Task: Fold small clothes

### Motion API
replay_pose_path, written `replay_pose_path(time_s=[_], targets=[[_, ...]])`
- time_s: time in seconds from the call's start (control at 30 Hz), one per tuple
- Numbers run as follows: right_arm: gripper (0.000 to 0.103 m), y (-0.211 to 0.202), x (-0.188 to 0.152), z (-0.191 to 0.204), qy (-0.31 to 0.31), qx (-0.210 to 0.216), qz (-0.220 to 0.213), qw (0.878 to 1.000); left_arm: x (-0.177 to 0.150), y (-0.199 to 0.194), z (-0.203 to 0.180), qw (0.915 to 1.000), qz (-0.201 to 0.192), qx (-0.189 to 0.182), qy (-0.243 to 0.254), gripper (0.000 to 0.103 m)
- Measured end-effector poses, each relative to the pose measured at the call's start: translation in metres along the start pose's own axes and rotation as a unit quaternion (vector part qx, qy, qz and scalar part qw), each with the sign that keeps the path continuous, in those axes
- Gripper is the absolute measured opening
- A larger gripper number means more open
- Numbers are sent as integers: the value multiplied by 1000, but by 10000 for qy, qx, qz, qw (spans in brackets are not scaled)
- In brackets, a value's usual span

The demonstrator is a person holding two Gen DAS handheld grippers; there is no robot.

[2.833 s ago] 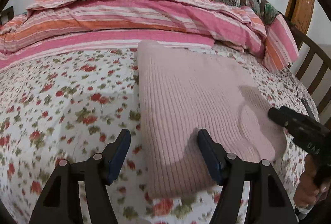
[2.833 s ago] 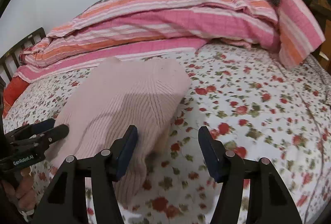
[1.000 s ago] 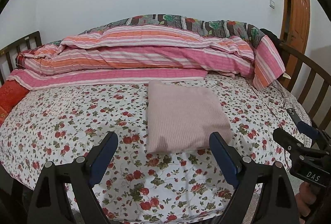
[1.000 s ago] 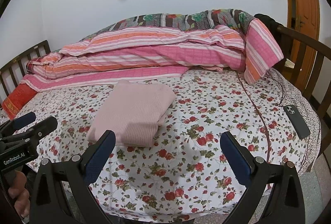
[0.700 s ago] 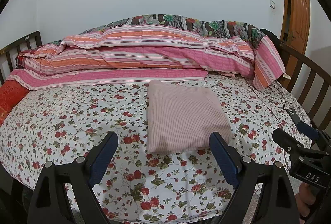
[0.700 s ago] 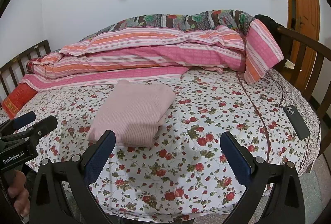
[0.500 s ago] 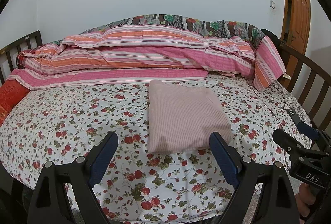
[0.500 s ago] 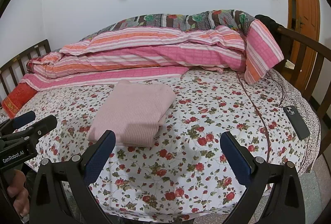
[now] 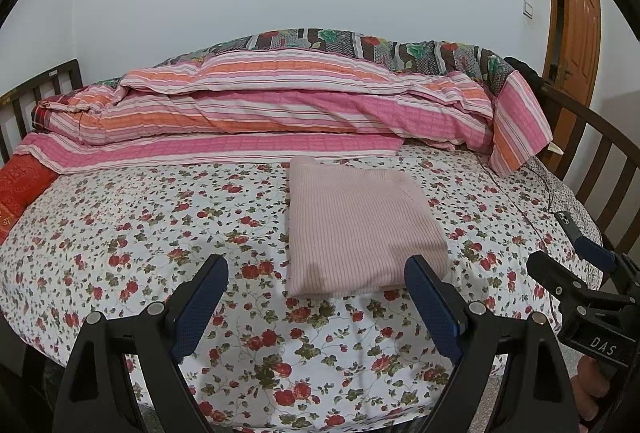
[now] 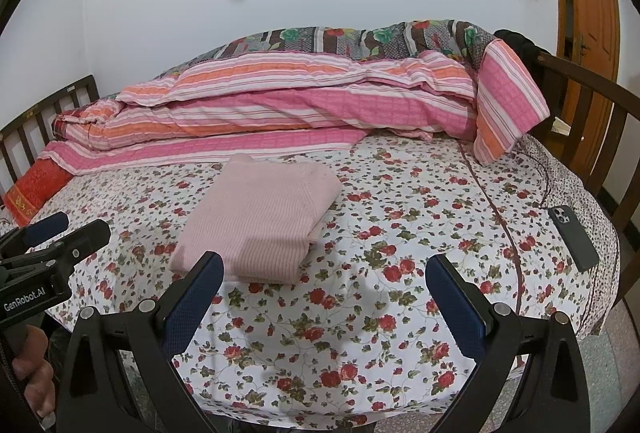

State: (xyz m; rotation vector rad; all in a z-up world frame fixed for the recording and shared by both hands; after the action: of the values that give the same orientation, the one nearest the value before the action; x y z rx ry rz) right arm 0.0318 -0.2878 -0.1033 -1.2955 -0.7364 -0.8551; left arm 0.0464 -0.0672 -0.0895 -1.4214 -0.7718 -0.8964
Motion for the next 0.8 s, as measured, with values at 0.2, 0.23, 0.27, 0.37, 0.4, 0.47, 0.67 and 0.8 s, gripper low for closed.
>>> replay_pose_path(time_s=[0.2, 0.23, 0.27, 0.37, 0.4, 0.47, 0.67, 0.8], targets=[[100, 0, 1, 0, -4, 10, 1, 10000, 1, -1, 1, 10000, -3, -4, 7, 90], [100, 0, 1, 0, -7, 7, 0, 10000, 1, -1, 2, 10000, -3, -6, 5, 89], [100, 0, 0, 0, -6, 3, 1, 10000, 1, -1, 2, 10000, 0, -6, 7, 89], [100, 0, 1, -1, 2, 5, 2, 10000, 1, -1, 2, 10000, -2, -10, 12, 89], [100, 0, 0, 0, 3, 6, 3, 10000, 1, -1, 2, 10000, 0, -3, 8, 89], [100, 0, 0, 0, -5, 7, 3, 10000, 1, -1, 2, 10000, -1, -9, 8, 89], [100, -1, 2, 0, -7, 15, 1, 10000, 2, -1, 2, 10000, -3, -11, 10, 89], [100, -1, 1, 0, -4, 16, 1, 10000, 1, -1, 2, 10000, -6, -11, 7, 89]])
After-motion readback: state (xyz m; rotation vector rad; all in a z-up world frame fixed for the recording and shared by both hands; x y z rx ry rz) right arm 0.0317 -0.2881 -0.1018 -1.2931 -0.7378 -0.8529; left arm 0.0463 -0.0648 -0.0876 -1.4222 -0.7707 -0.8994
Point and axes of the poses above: each gripper's, at about its wrist camera, not at the fingertips, and y roughly the way its jaws point, z to its left, x to its top, the point moved 3 cm from there along y, roughly the way its jaws point, and after that the axes turned 7 degrees about -z, right-handed, at the moved point
